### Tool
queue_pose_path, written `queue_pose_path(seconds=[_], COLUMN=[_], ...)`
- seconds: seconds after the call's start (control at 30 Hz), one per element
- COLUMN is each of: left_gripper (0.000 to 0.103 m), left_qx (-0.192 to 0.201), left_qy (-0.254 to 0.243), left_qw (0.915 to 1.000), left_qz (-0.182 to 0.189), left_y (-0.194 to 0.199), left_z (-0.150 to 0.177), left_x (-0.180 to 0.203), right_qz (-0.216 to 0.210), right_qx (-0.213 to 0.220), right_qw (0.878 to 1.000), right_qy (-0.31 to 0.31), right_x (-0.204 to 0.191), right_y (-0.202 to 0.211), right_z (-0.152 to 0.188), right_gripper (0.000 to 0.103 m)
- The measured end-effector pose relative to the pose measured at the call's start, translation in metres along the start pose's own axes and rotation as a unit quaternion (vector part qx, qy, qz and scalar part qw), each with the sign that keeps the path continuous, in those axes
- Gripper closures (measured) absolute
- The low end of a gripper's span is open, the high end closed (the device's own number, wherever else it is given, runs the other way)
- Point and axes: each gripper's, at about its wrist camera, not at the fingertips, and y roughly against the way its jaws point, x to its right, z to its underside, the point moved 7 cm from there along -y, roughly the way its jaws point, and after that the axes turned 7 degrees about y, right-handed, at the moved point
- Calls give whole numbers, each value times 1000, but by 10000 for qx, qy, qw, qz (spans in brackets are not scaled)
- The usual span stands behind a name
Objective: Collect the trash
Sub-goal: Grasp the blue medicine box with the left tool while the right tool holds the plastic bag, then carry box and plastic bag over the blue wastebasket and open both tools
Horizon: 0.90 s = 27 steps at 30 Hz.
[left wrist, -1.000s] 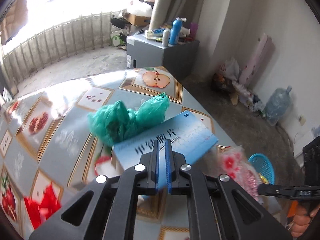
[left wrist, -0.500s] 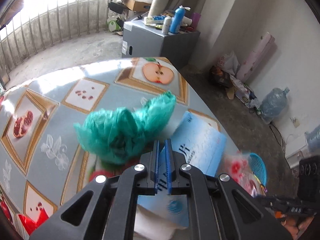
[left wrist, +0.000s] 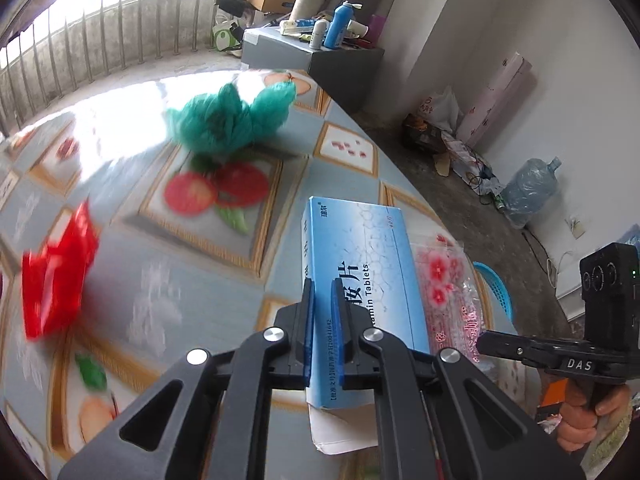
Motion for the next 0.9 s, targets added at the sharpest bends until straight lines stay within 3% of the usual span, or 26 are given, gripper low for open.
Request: queue_pose_path(seconds=[0.3,0.43,0.5,0.57,0.7,0.9], left_gripper=[92,52,44,30,26,26], left_qx=[-170,-116,-65,-37,-66,-211], left_qy=[468,586,412,124,-76,135], left_qw=[9984,9978,9989,9998,9994,9985], left_qz=[278,302,194,144,-319,-489], left_y=[65,72,72,68,52,37], left_z=[109,110,108,108,109,114], left_x=[0,10,20,32,41,38], right_qz=[-48,-56,94,150,207,152], right_qx=[-340,-144,22,156,318,352], right_qw=[9994,9996,9997,9995,9988,9987], right_qy=[94,-226,-238,-243,-297,-327], right_x=[-17,-3,2,3,4,1], right_y=[25,31,35,39,41,37], right_z=[83,81,71,65,60,69], right_gripper=[103,103,103,103,103,103])
